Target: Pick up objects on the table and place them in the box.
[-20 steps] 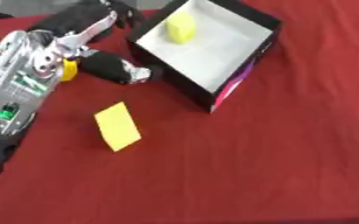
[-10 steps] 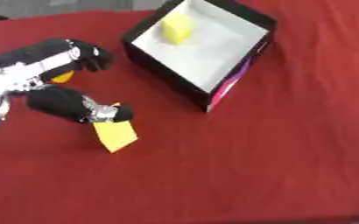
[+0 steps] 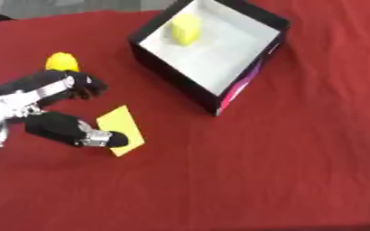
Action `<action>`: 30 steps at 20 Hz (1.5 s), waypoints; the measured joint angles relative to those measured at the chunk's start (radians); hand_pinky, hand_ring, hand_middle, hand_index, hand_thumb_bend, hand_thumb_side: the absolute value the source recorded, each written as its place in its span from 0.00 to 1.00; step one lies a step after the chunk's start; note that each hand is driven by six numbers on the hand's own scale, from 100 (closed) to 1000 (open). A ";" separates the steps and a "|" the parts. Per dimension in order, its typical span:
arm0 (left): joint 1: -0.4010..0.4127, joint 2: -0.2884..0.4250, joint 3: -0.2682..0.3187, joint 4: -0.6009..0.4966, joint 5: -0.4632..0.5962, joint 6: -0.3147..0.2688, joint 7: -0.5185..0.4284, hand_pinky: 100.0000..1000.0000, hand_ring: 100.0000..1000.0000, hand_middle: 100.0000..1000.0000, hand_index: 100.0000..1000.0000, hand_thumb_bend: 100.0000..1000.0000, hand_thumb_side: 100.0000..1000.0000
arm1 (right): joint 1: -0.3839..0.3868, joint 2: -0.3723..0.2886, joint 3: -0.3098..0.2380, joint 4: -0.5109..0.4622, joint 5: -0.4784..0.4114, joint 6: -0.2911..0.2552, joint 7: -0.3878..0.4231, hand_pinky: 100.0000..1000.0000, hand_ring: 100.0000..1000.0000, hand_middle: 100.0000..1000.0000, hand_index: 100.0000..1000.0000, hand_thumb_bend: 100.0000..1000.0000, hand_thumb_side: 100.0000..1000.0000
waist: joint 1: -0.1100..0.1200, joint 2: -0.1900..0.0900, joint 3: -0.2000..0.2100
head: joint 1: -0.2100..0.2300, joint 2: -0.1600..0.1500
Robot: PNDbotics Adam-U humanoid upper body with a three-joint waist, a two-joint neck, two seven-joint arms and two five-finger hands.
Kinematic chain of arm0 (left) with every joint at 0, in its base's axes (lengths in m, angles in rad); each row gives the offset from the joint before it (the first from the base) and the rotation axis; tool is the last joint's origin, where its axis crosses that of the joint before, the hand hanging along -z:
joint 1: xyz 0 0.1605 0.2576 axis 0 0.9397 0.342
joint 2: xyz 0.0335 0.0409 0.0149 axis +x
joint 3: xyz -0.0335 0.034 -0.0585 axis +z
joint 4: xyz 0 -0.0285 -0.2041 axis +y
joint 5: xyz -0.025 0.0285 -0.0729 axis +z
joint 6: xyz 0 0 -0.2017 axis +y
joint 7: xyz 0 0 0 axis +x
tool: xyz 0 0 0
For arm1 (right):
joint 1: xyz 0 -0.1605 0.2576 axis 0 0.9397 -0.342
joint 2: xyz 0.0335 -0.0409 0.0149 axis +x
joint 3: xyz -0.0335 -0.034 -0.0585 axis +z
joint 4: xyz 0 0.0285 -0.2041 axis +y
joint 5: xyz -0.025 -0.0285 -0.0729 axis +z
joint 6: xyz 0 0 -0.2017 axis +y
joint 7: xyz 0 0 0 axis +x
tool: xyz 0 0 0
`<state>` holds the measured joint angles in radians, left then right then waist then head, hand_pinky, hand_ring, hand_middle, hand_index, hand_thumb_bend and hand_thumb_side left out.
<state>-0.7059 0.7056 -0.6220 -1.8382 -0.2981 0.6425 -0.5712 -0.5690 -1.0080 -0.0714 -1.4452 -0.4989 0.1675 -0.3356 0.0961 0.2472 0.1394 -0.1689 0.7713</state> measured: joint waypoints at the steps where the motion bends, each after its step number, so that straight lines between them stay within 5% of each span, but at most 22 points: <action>1: 0.001 -0.010 -0.004 0.021 -0.006 -0.001 0.001 0.87 0.81 0.74 0.87 0.75 0.49 | 0.003 0.000 -0.001 0.000 0.000 0.000 0.000 0.87 0.80 0.75 0.88 0.53 0.48 | 0.000 0.000 -0.002 | 0.002 0.000; 14: -0.002 -0.130 -0.053 0.252 -0.076 -0.070 0.015 0.83 0.77 0.70 0.83 0.72 0.44 | 0.015 0.011 -0.002 0.007 0.000 0.000 0.000 0.88 0.80 0.75 0.88 0.52 0.48 | 0.000 0.000 -0.018 | 0.018 0.000; 16: -0.009 -0.136 -0.053 0.267 -0.090 -0.083 0.014 0.81 0.73 0.66 0.80 0.66 0.39 | 0.015 0.012 -0.002 0.008 -0.004 0.000 0.000 0.88 0.79 0.75 0.88 0.52 0.48 | 0.000 0.000 -0.020 | 0.018 0.000; 19: -0.015 -0.142 -0.054 0.277 -0.108 -0.100 0.010 0.75 0.63 0.53 0.70 0.35 0.20 | 0.016 0.016 -0.002 0.011 -0.008 0.000 0.000 0.88 0.79 0.75 0.88 0.52 0.48 | 0.000 0.000 -0.020 | 0.018 0.000; 23: -0.016 -0.137 -0.059 0.214 -0.128 -0.122 0.004 0.71 0.57 0.47 0.65 0.07 0.14 | 0.024 0.017 -0.002 0.013 -0.009 0.000 -0.005 0.88 0.79 0.75 0.88 0.52 0.48 | 0.000 0.000 -0.016 | 0.017 0.000; 30: -0.070 -0.050 0.031 -0.073 -0.162 -0.137 -0.044 0.70 0.56 0.46 0.64 0.00 0.10 | 0.034 0.017 -0.004 0.019 -0.010 -0.002 -0.010 0.88 0.79 0.75 0.88 0.52 0.48 | 0.000 0.000 -0.005 | 0.001 0.000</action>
<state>-0.7761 0.6557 -0.5909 -1.9112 -0.4599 0.5053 -0.6151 -0.5347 -0.9905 -0.0753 -1.4260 -0.5092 0.1658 -0.3456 0.0961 0.2474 0.1341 -0.1679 0.7713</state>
